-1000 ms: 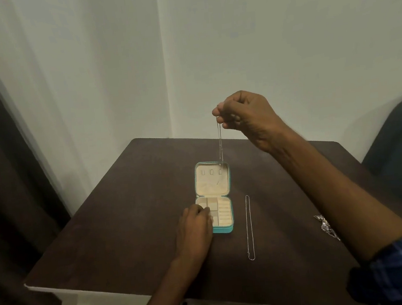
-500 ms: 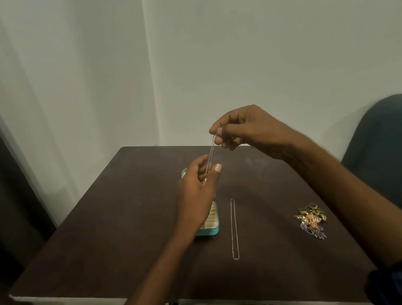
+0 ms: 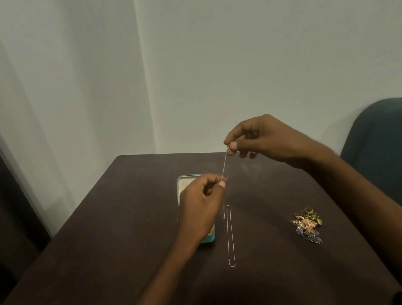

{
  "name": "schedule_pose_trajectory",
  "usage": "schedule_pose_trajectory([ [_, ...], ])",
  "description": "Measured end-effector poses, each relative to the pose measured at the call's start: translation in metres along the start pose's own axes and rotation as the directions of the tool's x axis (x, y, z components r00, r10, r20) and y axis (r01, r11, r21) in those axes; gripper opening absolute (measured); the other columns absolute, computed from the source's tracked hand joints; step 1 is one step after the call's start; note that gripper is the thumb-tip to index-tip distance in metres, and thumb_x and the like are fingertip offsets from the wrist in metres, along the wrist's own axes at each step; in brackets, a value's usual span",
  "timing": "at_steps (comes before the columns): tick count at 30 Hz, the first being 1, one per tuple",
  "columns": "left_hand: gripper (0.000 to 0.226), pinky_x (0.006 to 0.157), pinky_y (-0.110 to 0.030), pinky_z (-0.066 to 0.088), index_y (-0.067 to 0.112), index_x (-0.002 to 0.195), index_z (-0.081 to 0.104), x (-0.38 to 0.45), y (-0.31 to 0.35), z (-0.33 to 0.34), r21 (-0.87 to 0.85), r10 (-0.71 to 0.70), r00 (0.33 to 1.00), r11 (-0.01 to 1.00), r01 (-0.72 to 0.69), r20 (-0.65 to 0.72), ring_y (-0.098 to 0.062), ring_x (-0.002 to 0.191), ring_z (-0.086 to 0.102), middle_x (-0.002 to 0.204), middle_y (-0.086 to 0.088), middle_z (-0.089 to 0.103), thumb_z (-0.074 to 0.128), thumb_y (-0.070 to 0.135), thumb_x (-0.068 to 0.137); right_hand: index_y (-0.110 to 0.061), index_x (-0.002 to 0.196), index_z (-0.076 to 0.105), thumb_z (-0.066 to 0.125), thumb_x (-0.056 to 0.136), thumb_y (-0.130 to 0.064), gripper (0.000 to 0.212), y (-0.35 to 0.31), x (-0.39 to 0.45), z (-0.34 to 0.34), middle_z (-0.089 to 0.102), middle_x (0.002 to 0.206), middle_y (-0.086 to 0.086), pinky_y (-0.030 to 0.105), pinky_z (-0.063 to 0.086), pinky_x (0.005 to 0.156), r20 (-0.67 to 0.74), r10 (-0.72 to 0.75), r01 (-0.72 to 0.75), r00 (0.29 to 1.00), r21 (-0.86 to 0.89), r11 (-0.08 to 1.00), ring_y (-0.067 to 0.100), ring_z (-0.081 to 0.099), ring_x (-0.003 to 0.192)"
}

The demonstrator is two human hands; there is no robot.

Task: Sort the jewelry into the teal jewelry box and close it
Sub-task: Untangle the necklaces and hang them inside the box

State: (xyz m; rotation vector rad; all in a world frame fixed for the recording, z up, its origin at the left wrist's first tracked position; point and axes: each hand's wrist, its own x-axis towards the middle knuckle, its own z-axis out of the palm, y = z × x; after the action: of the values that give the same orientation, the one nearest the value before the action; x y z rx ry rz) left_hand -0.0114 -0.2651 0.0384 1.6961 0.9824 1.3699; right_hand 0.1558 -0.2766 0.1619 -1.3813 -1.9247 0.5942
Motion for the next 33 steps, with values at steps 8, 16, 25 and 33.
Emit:
schedule_pose_trajectory([
  [8,0.011,0.069,-0.030,0.055,0.012,0.089,0.063,-0.017,0.009,0.004,-0.190,-0.043,0.975,0.978,0.086,0.218,-0.011,0.065,0.062,0.067,0.000,0.063,0.054,0.009,0.093,-0.022,0.089,0.069,0.061,0.089,-0.014,0.011,0.023,0.005,0.002,0.069,0.078,-0.010,0.016,0.046,0.058,-0.151,-0.016,-0.003,0.988,-0.126,0.992,-0.001,0.058,0.063],
  [16,0.024,0.070,-0.022,0.045,0.020,0.099,0.071,-0.048,-0.017,0.021,0.328,0.318,0.917,0.862,-0.385,0.242,0.000,0.076,0.053,0.083,0.008,0.068,0.053,0.032,0.088,-0.020,0.093,0.070,0.058,0.090,-0.009,0.016,0.050,0.009,-0.001,0.068,0.079,-0.006,0.021,0.047,0.062,-0.222,0.070,-0.090,0.972,-0.082,0.993,0.007,0.057,0.068],
  [25,0.023,0.072,-0.025,0.035,0.018,0.096,0.072,-0.070,-0.044,0.038,0.555,0.514,0.800,0.585,-0.591,0.310,-0.014,0.069,0.054,0.072,0.003,0.062,0.056,0.031,0.087,0.000,0.095,0.066,0.058,0.090,-0.007,0.012,0.089,0.005,0.000,0.065,0.077,0.004,0.017,0.048,0.056,-0.231,0.276,-0.243,0.933,0.159,0.957,0.012,0.056,0.067],
  [33,0.021,0.064,-0.019,0.040,0.022,0.089,0.069,-0.088,-0.054,0.041,0.586,0.416,0.834,0.594,-0.551,0.363,-0.009,0.069,0.054,0.079,0.004,0.061,0.051,0.032,0.086,-0.005,0.103,0.066,0.058,0.090,-0.003,0.016,0.128,0.003,0.003,0.065,0.079,0.003,0.015,0.050,0.056,-0.135,0.324,-0.308,0.936,0.127,0.943,0.010,0.057,0.068],
])
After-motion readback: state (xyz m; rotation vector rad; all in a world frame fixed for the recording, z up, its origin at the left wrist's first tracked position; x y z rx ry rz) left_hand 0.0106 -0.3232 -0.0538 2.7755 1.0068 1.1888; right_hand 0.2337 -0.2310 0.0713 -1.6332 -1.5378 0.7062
